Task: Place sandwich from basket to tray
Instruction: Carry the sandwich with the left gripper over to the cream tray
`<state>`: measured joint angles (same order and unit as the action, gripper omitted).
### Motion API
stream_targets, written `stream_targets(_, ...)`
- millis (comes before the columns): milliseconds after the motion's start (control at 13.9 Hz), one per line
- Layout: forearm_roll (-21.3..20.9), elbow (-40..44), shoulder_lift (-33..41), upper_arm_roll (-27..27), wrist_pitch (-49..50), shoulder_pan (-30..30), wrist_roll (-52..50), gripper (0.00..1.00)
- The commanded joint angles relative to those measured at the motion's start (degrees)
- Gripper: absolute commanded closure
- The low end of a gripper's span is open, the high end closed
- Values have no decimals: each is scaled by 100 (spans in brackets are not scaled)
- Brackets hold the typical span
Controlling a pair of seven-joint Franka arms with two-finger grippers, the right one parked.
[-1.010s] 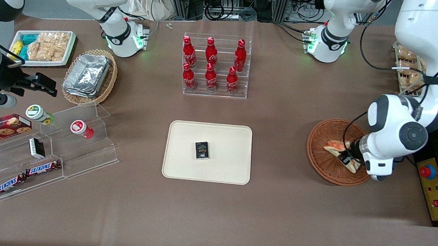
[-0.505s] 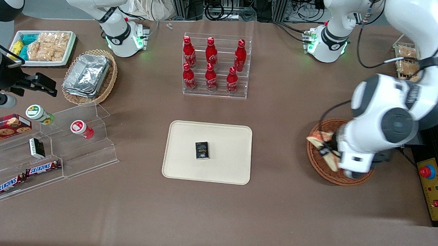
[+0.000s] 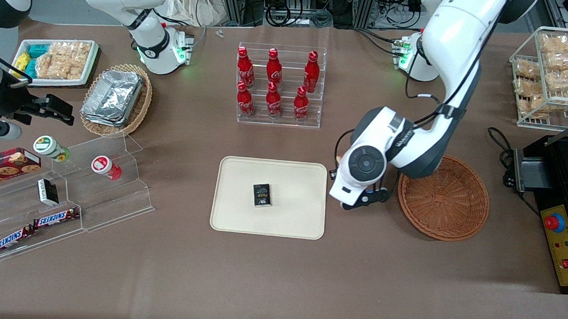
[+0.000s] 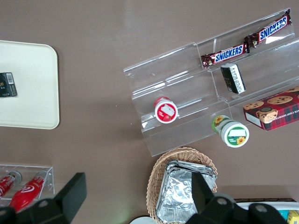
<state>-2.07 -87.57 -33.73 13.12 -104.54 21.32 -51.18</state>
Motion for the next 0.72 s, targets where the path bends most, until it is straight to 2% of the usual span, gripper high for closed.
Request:
stream_targets(0, 40, 249, -379, -28, -476, 398, 3, 100)
stream_targets(289, -4, 276, -722, -28, -646, 662, 82, 100)
stream_targets(649, -294, 1478, -1706, -55, -840, 830, 46, 100)
